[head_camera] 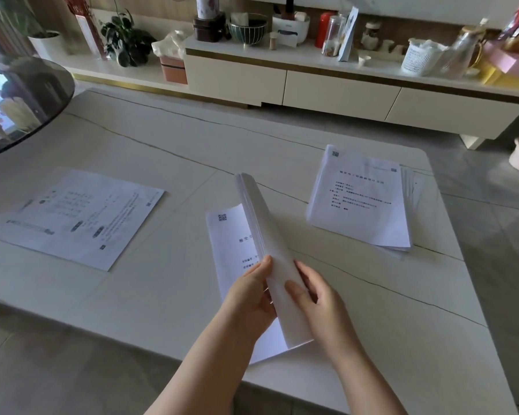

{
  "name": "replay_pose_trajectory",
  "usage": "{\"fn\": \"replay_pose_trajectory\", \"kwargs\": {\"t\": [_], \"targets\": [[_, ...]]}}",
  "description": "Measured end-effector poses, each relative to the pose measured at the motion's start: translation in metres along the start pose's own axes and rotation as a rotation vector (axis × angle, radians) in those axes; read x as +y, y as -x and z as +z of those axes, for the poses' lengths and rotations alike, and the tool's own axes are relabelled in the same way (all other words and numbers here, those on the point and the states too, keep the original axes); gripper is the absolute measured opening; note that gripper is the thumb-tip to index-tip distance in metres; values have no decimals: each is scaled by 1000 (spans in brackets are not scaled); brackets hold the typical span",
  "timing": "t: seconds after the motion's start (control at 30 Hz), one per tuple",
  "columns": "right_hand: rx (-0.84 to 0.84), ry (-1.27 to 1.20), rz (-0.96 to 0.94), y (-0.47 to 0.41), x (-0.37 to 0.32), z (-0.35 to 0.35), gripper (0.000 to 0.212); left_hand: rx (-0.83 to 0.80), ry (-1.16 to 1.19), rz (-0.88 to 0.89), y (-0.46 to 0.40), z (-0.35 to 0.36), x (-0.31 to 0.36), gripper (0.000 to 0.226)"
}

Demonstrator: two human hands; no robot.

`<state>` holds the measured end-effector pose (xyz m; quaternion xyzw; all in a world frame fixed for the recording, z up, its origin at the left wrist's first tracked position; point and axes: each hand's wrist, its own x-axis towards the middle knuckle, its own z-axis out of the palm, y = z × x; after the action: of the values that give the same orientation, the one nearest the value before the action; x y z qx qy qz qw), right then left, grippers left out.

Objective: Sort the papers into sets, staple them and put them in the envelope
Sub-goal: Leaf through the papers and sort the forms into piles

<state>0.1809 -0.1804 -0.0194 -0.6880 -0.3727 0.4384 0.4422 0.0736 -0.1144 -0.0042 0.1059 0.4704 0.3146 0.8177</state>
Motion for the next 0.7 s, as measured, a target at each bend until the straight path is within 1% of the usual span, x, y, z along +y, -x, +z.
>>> {"fn": "replay_pose_trajectory", "kwargs": {"t": [0.1,0.2,0.3,0.4,0.47,0.5,0.57,0.6,0.63,0.7], "targets": [[17,-32,10,-8,2,3,31,16,17,-21,-4,-2,5,19],[-7,-100,43,-11,1,5,27,24,40,-39,-6,-4,5,18],[-21,-119,63,-15,-1,5,23,29,63,-52,-7,-5,4,18],[44,-155,103,-17,-2,1,21,19,34,-38,-8,-2,6,18],[106,-203,175,-19,-6,-4,27,31,9,-14,-9,-2,8,17],[114,-232,221,-21,-8,-8,35,39,-4,-1,-10,-3,9,17],[82,-300,290,-23,-13,-22,52,53,-18,18,-11,-6,14,19],[74,-305,300,-24,-14,-30,55,58,-17,27,-11,-8,16,20],[75,-291,283,-23,-16,-38,54,63,-12,34,-11,-9,18,22],[136,-176,226,-23,-10,-48,41,83,0,40,-10,-10,21,23]]}}
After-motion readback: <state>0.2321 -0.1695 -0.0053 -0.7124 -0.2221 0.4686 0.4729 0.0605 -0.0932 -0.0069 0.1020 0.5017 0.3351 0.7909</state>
